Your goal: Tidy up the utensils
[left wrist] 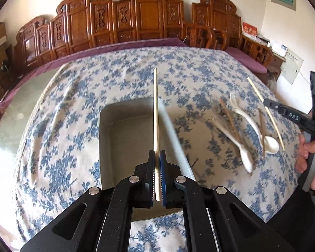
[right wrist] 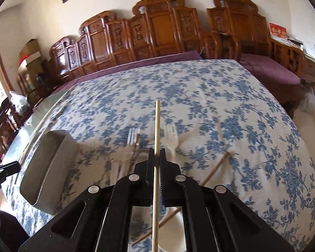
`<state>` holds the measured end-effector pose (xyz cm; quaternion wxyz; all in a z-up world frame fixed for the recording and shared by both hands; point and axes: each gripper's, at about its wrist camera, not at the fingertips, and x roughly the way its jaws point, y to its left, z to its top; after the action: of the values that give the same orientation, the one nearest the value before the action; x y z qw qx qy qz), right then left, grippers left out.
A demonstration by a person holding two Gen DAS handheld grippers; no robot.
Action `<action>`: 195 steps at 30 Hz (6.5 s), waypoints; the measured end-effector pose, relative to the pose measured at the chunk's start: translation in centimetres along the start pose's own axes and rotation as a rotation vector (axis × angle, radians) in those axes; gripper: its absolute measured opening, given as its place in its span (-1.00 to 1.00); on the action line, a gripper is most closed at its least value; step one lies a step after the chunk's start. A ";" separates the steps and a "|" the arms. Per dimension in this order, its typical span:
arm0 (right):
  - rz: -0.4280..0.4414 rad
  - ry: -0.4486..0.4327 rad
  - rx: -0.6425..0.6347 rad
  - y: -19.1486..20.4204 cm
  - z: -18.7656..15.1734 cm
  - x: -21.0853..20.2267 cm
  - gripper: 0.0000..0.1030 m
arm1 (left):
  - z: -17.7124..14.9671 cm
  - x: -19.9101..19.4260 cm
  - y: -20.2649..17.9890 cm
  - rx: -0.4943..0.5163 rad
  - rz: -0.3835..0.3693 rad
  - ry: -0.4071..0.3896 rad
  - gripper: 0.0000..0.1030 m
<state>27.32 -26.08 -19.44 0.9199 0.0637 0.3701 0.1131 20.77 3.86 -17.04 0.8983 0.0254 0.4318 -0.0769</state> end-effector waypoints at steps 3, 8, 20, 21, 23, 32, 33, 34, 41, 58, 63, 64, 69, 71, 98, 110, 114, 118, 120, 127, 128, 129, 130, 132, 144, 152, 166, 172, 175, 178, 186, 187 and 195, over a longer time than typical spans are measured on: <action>0.012 0.004 -0.023 0.9 -0.2 0.1 -0.89 | -0.9 0.9 1.0 -0.029 -0.002 0.026 -0.92; 0.028 0.016 -0.053 2.1 -0.5 0.3 -0.89 | -1.9 2.1 1.4 -0.040 -0.011 0.073 -0.92; 0.062 0.013 -0.099 4.4 -0.9 -0.1 -0.89 | -2.2 3.6 2.1 -0.061 -0.005 0.116 -0.92; 0.066 0.011 -0.104 4.8 -0.9 -0.2 -0.89 | -2.2 3.6 2.3 -0.066 0.000 0.113 -0.92; 0.085 0.007 -0.121 6.0 -0.9 -0.5 -0.89 | -2.1 3.7 2.5 -0.075 0.000 0.109 -0.92; 0.179 0.032 -0.169 12.6 -0.4 -0.1 -0.89 | -1.5 1.9 4.8 -0.139 0.005 0.033 -0.76; 0.191 0.034 -0.164 13.2 -0.2 0.1 -0.89 | -1.4 1.7 5.1 -0.146 0.009 0.026 -0.76; 0.199 0.036 -0.162 13.7 -0.1 0.2 -0.89 | -1.4 1.4 5.5 -0.153 0.013 0.018 -0.76; 0.249 0.075 -0.168 18.7 0.7 2.8 -0.89 | -1.4 0.0 7.5 -0.176 0.049 -0.025 -0.76; 0.235 0.182 -0.183 23.7 -0.8 9.2 -0.88 | -1.2 -0.9 9.5 -0.226 0.079 -0.056 -0.76; 0.232 0.189 -0.189 23.5 -1.5 9.7 -0.86 | -1.1 -0.8 9.4 -0.225 0.083 -0.053 -0.76; 0.235 0.189 -0.190 23.4 -1.5 9.7 -0.86 | -1.1 -0.7 9.4 -0.226 0.084 -0.051 -0.76; 0.265 0.149 -0.205 22.6 -0.9 8.1 -0.86 | -1.0 -0.6 8.9 -0.223 0.074 -0.051 -0.76; 0.265 0.125 -0.212 21.8 -0.7 6.8 -0.86 | -0.8 -0.7 8.1 -0.208 0.064 -0.059 -0.76; -0.145 0.138 -0.069 -1.2 -1.9 -0.3 -0.33 | 0.2 -1.0 -4.0 -0.076 -0.096 -0.092 -0.76; -0.143 0.247 0.038 -2.7 -4.2 3.4 -0.34 | -0.8 0.4 -7.4 -0.023 -0.130 -0.052 -0.76; -0.126 0.255 0.077 -3.1 -4.3 3.3 -0.56 | -0.9 0.4 -7.9 -0.018 -0.137 -0.053 -0.76; -0.124 0.257 0.108 -3.5 -4.1 3.0 -0.77 | -1.1 0.3 -8.3 -0.010 -0.133 -0.055 -0.76; -0.120 0.257 0.123 -3.8 -4.1 2.8 -0.82 | -1.3 0.3 -8.4 -0.005 -0.130 -0.054 -0.76; -0.095 0.217 0.144 -4.5 -3.6 0.6 -0.88 | -1.6 0.3 -8.7 0.016 -0.123 -0.056 -0.76; -0.088 0.207 0.136 -4.5 -3.4 -0.1 -0.88 | -1.7 0.3 -8.9 0.022 -0.120 -0.056 -0.76; -0.084 0.200 0.128 -4.5 -3.3 -0.5 -0.88 | -1.7 0.3 -9.0 0.026 -0.117 -0.054 -0.76; -0.076 0.189 0.120 -4.5 -3.2 -1.1 -0.88 | -1.8 0.4 -9.3 0.032 -0.116 -0.054 -0.76; -0.069 0.176 0.099 -4.5 -3.0 -2.0 -0.89 | -1.8 0.4 -9.6 0.042 -0.111 -0.055 -0.76; -0.035 0.096 0.033 -6.0 -2.8 -7.3 -0.89 | -0.7 0.1 -12.7 0.103 -0.117 -0.077 -0.43; -0.028 0.084 -0.006 -6.7 -3.2 -7.7 -0.89 | -0.5 3.0 -15.6 0.144 -0.141 -0.011 -0.37; 0.008 0.082 0.021 -7.7 -3.3 -7.9 -0.89 | -1.3 8.8 -16.8 0.084 -0.185 0.145 -0.43; 0.025 0.100 0.056 -8.3 -3.8 -7.4 -0.89 | -1.0 8.8 -16.0 0.011 -0.255 0.184 -0.60; 0.031 0.107 0.074 -8.7 -3.9 -7.1 -0.89 | -0.9 8.5 -15.5 -0.011 -0.274 0.199 -0.69; 0.036 0.119 0.086 -8.9 -4.2 -6.8 -0.89 | -0.6 8.3 -15.5 -0.011 -0.284 0.203 -0.76; 0.060 0.135 0.110 -9.1 -4.6 -6.5 -0.89 | -0.1 7.3 -15.5 -0.001 -0.260 0.228 -0.98; 0.064 0.137 0.113 -9.1 -4.6 -6.4 -0.89 | 0.0 7.2 -15.4 0.001 -0.253 0.230 -0.98; 0.093 0.140 0.095 -7.9 -4.7 -6.6 -0.89 | 1.8 3.2 -14.8 0.075 -0.209 0.172 -0.98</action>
<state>20.63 -35.22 -19.99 0.8814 0.1166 0.4350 0.1423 21.75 -11.33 -18.14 0.8435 0.0204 0.5042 -0.1838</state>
